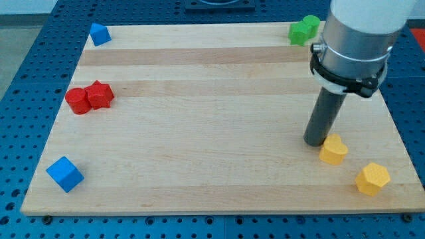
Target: Move the arm to the bottom of blue triangle
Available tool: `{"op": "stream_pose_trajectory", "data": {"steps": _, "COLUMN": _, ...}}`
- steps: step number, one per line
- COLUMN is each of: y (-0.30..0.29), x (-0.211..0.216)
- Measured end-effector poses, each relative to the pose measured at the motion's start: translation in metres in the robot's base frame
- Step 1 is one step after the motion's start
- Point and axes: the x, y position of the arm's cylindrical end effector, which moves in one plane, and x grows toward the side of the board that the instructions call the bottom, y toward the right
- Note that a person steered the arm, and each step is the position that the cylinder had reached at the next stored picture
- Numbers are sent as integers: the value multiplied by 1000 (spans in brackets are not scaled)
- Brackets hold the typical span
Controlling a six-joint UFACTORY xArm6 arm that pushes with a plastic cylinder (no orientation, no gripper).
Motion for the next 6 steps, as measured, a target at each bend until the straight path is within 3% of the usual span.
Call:
{"op": "stream_pose_trajectory", "data": {"steps": 2, "y": 24, "x": 35}}
{"op": "stream_pose_trajectory", "data": {"steps": 3, "y": 2, "x": 33}}
{"op": "stream_pose_trajectory", "data": {"steps": 4, "y": -42, "x": 7}}
{"op": "stream_pose_trajectory", "data": {"steps": 5, "y": -64, "x": -56}}
{"op": "stream_pose_trajectory", "data": {"steps": 6, "y": -140, "x": -132}}
